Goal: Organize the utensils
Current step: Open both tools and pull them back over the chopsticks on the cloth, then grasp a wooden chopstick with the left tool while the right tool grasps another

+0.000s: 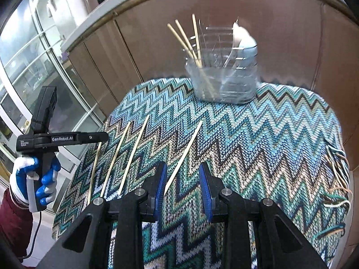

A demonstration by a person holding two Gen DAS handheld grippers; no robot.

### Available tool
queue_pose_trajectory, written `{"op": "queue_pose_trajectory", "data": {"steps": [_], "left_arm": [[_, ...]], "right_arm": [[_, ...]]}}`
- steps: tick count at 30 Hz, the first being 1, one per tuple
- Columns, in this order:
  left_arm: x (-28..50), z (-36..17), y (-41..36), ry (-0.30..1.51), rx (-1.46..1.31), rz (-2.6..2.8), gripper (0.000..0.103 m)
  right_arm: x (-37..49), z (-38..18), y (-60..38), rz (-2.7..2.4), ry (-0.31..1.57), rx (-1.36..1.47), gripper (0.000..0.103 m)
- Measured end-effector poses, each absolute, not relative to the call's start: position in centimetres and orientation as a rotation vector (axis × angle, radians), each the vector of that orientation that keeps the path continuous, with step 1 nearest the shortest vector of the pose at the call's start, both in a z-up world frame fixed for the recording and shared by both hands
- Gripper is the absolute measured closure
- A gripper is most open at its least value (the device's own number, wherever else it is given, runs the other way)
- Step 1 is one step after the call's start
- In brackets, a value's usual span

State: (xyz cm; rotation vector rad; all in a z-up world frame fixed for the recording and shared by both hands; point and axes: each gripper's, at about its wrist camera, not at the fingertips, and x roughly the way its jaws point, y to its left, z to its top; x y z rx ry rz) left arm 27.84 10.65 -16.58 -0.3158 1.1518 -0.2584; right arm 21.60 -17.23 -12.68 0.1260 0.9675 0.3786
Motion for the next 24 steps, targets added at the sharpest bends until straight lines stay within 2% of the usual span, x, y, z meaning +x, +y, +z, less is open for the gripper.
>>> {"op": "queue_pose_trajectory", "data": {"steps": [3,15,20,24], "left_arm": [[29.5,-17.7,10.9,1.196,-0.338,-0.250,0.062],[33.1,-20.2,9.6,1.289,-0.328,-0.273,0.081],[33.7,-20.7,9.6,1.305,-0.333,-0.283,0.084],[33.9,-20.9,9.8,1.309,-0.332,-0.290,0.088]], "right_arm": [[23.3,-13.3,-16.2,0.379,1.010,0.115,0.074],[29.7,-16.4,-13.2,0.366,1.175,0.100,0.074],[32.2,-17.9,-12.8,0.313,1.236,0.108,0.077],[33.4,-18.9,-12.5,0.284,1.275,0.106,0.084]]}}
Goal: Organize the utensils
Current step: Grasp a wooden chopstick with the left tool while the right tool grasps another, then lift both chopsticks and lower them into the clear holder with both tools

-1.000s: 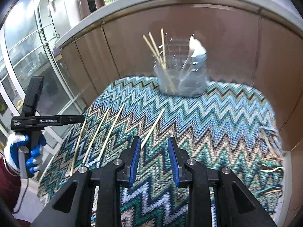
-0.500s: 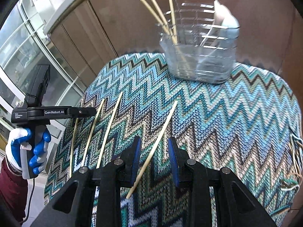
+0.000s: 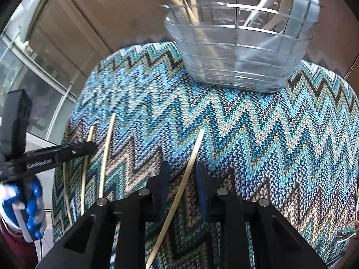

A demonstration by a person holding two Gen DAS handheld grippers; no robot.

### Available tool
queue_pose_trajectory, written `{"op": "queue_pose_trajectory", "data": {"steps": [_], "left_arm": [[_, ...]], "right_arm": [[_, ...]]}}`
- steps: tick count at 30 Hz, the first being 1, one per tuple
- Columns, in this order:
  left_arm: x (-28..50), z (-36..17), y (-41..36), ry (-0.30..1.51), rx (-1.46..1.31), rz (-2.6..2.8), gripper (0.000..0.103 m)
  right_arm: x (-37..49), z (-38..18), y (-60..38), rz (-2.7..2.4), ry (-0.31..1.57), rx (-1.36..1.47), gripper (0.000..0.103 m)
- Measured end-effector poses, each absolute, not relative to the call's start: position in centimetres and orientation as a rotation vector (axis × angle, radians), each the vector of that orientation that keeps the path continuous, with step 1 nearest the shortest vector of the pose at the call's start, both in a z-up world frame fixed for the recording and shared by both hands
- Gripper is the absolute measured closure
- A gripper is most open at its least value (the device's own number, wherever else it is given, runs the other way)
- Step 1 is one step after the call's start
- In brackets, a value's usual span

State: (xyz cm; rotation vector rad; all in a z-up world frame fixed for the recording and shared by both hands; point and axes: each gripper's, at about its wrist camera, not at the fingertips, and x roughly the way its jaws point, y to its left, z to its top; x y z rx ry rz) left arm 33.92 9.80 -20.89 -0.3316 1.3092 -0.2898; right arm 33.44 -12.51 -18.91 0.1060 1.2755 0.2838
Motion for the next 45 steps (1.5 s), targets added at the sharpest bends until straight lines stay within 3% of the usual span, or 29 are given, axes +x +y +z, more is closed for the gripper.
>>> {"op": "queue_pose_trajectory", "data": {"steps": [14,32,45], "left_arm": [[33.8,-21.1,10.4,1.306,-0.341,-0.271,0.097],[28.5,-14.8,11.2,1.081,-0.345,-0.310,0.098],[23.9,-10.7,12.6,0.927,-0.338,-0.320,0.098]], "right_arm": [[33.5,-20.0,-11.9,0.259,1.264,0.121,0.094],[23.9,-11.3,-16.1,0.416,0.940,0.196,0.096],[19.5,-8.1,-17.1,0.442,0.824,0.194,0.098]]}}
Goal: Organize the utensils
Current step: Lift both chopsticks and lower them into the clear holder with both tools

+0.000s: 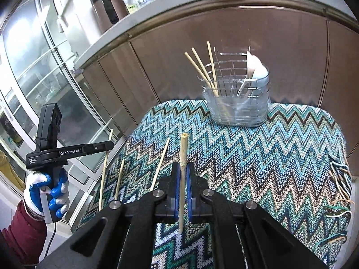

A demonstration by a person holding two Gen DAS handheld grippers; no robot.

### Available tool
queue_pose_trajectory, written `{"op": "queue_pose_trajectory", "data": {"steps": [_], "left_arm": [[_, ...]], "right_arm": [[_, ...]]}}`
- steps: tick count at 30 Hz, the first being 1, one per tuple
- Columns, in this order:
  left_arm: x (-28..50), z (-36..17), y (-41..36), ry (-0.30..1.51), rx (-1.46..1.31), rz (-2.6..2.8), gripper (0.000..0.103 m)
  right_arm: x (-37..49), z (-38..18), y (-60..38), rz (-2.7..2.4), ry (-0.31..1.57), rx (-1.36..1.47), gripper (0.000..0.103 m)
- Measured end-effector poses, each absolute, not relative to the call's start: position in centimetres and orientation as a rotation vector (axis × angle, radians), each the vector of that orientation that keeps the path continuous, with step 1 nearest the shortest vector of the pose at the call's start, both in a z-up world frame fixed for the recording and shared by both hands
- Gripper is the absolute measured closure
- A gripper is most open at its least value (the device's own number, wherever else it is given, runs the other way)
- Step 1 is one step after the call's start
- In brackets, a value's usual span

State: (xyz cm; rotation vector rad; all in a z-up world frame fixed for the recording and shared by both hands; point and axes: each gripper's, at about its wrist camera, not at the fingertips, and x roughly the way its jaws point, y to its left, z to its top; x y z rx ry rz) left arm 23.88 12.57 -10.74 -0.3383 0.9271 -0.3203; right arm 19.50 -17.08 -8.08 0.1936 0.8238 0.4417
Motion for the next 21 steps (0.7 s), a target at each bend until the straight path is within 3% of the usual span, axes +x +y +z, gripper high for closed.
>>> {"op": "queue_pose_trajectory", "data": {"steps": [9,21], "left_arm": [[23.1,-6.4,10.9,0.805,-0.335,-0.367,0.098],[28.6,4.3,4.1,0.390,-0.377,-0.410,0.098]], "right_arm": [[19.4,-3.9,-18.8,0.396,0.691,0.168,0.098],[26.3,4.1,-19.6,0.336,0.408,0.133,0.098]]}}
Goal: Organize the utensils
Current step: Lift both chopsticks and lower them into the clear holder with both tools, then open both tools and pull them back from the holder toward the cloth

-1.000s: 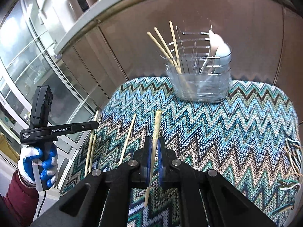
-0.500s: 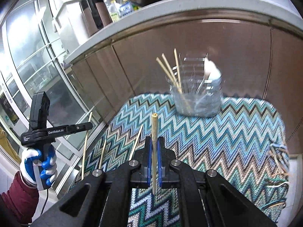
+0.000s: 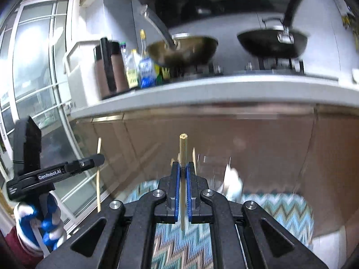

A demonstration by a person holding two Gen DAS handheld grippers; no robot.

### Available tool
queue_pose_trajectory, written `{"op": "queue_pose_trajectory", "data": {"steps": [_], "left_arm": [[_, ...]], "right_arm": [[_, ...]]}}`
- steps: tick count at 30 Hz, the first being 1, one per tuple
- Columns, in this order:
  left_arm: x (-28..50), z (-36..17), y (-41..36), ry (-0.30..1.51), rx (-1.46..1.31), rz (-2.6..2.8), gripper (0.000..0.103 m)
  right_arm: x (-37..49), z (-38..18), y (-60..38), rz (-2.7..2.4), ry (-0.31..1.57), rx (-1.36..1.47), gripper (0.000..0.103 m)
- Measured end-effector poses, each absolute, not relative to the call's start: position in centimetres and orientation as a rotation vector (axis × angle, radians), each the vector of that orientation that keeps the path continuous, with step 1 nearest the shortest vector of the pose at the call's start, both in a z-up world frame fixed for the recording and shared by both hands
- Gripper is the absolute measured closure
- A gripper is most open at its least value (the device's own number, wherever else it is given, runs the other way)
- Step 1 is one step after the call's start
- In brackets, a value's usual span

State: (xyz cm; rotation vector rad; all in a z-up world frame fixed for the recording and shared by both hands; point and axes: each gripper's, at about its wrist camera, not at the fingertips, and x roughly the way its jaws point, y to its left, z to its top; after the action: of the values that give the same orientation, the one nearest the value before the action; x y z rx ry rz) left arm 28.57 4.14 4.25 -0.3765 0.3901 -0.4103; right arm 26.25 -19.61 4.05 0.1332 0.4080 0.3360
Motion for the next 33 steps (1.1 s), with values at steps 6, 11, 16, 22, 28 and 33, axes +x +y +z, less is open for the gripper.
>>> {"op": "queue_pose_trajectory", "data": {"steps": [6,11,16,22,28,33], "left_arm": [[33.7,5.0,-0.2,0.201,-0.377,-0.327,0.098],[37.8,2.5,-2.4,0.165,-0.373,-0.257,0.098],[39.8,-0.8,-3.7,0.156,-0.347,-0.193,0.096],[38.9,-2.3,-2.9,0.173,-0.333,-0.202,0.080],[35.0,0.3,-1.1,0.145,-0.281,-0.225,0.074],[30.8,3.0,1.8,0.144,-0.269,-0.237,0.068]], "right_arm": [[31.6,4.1,-19.2,0.305,0.371,0.106,0.098],[34.5,2.3,-18.8,0.277,0.384,0.054,0.098],[35.7,-0.1,-18.2,0.263,0.414,0.018,0.098],[35.5,-2.2,-18.2,0.270,0.449,0.032,0.086],[33.0,-0.7,-18.8,0.251,0.422,0.035,0.080],[29.2,1.4,-19.8,0.244,0.389,0.045,0.077]]}}
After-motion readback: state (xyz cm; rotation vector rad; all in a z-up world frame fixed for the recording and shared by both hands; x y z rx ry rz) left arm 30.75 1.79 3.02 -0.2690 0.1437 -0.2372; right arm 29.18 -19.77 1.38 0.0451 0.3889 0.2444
